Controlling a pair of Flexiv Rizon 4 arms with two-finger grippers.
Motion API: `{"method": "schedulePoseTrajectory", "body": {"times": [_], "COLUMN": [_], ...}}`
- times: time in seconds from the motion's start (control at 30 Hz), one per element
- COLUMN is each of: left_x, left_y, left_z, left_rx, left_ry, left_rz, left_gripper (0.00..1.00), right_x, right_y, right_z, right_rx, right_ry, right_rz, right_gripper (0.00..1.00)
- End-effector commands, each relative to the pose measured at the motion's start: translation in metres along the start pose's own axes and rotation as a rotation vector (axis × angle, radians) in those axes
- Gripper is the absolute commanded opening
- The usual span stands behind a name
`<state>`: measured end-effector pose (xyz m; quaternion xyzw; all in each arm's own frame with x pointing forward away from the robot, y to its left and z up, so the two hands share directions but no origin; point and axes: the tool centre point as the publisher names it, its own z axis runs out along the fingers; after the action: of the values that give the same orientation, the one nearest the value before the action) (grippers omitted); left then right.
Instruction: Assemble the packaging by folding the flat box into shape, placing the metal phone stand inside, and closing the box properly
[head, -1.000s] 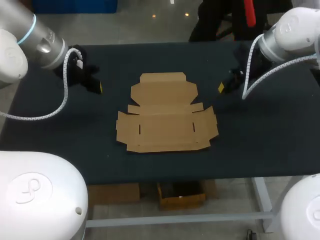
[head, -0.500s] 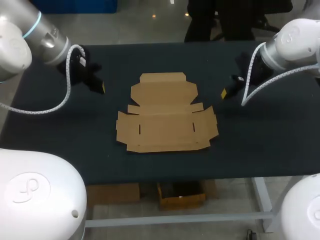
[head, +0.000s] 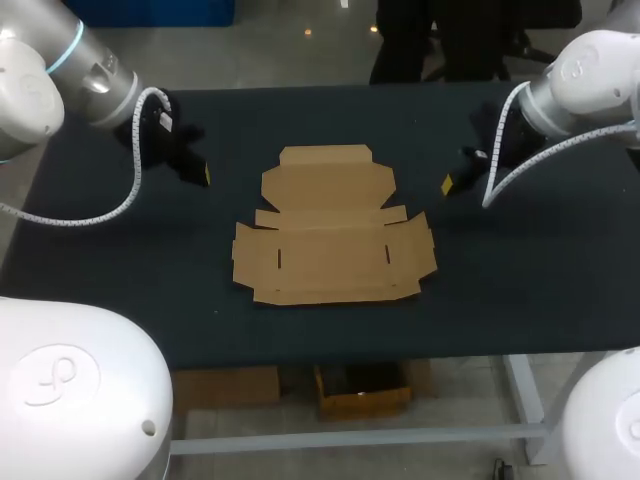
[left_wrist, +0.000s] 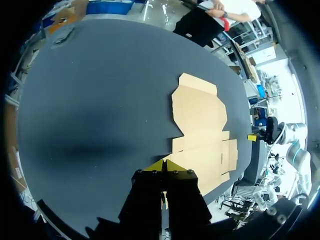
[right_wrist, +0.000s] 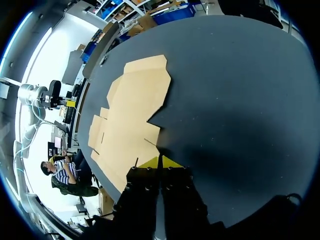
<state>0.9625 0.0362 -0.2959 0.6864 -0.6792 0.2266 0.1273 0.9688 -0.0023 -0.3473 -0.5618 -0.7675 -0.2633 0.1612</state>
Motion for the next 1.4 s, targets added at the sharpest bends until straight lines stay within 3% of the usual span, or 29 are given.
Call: {"method": "schedulePoseTrajectory", "body": {"times": [0.03,0.83,1.4], "left_x": [0.001,0.000,0.000], "left_y": [0.002,0.013,0.002], "left_z": [0.003,0.037,0.071], "left_rx": [0.000,0.024,-0.009], "left_ry": [-0.005,0.030,0.064], "left_rz": [0.009,0.083,0.136], "left_gripper": [0.00,0.00,0.00], "right_x": [0.000,-0.014,-0.018], "right_y": [0.001,0.010,0.012], "right_z": [0.002,0.040,0.060], "right_rx": [0.005,-0.005,-0.019], "right_ry": [0.002,0.025,0.063], "right_rz": [0.000,-0.027,-0.027], "right_gripper": [0.00,0.00,0.00]}}
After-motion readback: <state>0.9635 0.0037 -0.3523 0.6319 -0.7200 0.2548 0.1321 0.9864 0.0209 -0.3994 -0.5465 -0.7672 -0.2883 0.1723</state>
